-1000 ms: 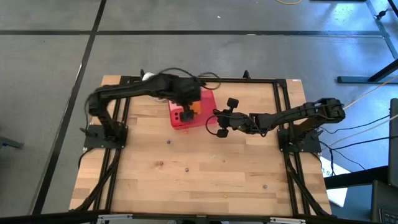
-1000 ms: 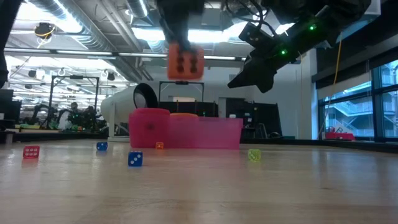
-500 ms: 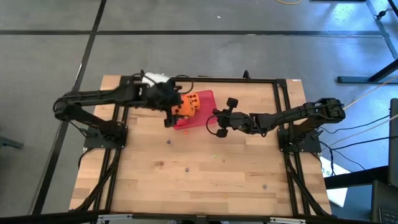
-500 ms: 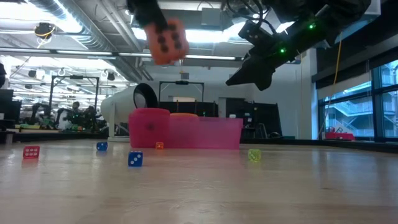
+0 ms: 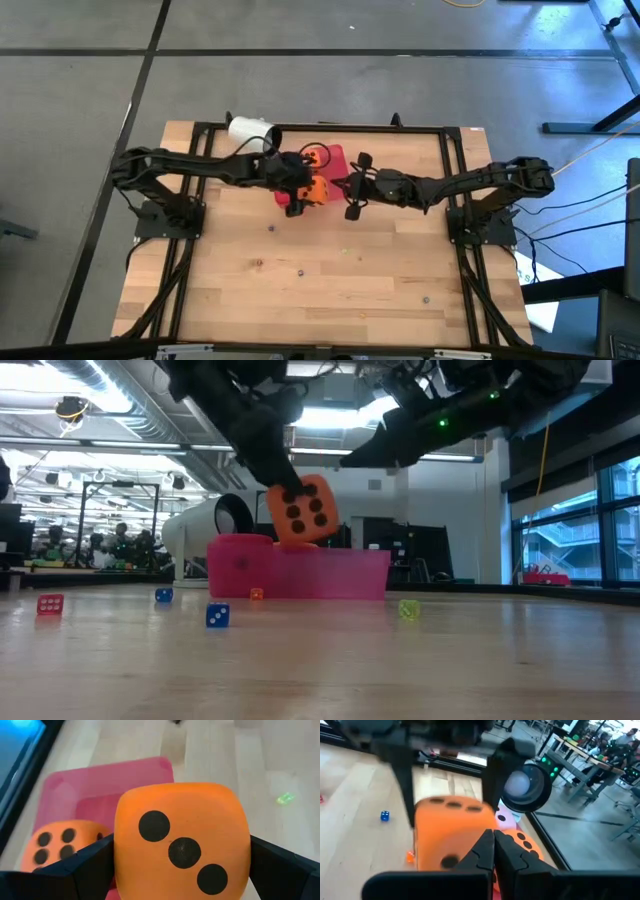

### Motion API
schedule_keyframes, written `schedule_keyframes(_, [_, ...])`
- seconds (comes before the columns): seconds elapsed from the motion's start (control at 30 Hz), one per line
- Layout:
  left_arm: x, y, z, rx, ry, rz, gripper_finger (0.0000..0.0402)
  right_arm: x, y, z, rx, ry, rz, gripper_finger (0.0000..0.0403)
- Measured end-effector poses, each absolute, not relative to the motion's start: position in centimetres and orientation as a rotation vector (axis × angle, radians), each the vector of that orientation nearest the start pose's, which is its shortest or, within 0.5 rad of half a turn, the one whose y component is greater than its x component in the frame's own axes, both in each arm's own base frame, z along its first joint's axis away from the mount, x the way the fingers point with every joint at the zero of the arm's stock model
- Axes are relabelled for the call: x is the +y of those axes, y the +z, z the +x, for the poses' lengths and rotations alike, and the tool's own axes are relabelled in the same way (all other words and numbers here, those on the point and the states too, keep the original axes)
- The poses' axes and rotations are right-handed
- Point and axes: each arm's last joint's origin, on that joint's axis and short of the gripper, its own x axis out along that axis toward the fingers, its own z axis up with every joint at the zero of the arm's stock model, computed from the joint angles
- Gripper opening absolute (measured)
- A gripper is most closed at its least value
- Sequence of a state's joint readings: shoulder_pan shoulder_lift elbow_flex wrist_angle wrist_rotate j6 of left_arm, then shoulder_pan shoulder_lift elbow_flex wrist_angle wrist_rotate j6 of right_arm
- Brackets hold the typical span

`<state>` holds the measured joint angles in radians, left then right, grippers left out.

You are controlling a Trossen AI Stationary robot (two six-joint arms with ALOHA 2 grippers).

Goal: Pick & Place Dice
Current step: Put the big orange dice into the red bin

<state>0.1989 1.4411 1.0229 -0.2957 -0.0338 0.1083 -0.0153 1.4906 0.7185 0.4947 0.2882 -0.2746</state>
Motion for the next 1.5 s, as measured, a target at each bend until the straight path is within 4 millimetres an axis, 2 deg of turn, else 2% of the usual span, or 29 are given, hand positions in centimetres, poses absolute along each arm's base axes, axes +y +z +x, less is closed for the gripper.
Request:
schedule_keyframes(0.17, [6.9,25.3,31.2,0.673,0.22,0.068,0.0377,-1.7,21.2,30.8,0.31,-0.219,-0.291,0.0003])
schedule_keyframes(0.4, [6.9,26.7,30.5,0.624,0.251,0.112,0.0377,-1.8,21.2,30.8,0.306,-0.2,-0.265,0.0003])
schedule_keyframes(0.53, [7.0,26.8,30.3,0.635,0.316,0.136,0.0377,-1.8,21.2,30.8,0.306,-0.2,-0.265,0.0003])
schedule_keyframes(0.73, [7.2,24.8,31.3,0.696,0.301,0.107,0.0377,-1.8,21.3,30.8,0.298,-0.198,-0.257,0.0003])
schedule_keyframes(0.87, [7.3,24.2,31.7,0.711,0.325,0.097,0.0377,-1.8,21.4,31.2,0.248,-0.208,-0.191,0.0003])
schedule_keyframes(1.23, [7.3,24.3,31.7,0.705,0.344,0.102,0.0377,-2.0,17.9,33.1,0.243,-0.211,-0.214,0.0002])
schedule_keyframes(1.5, [7.3,24.3,31.7,0.705,0.345,0.102,0.0377,-3.1,17.7,33.3,0.214,-0.255,-0.182,0.0001])
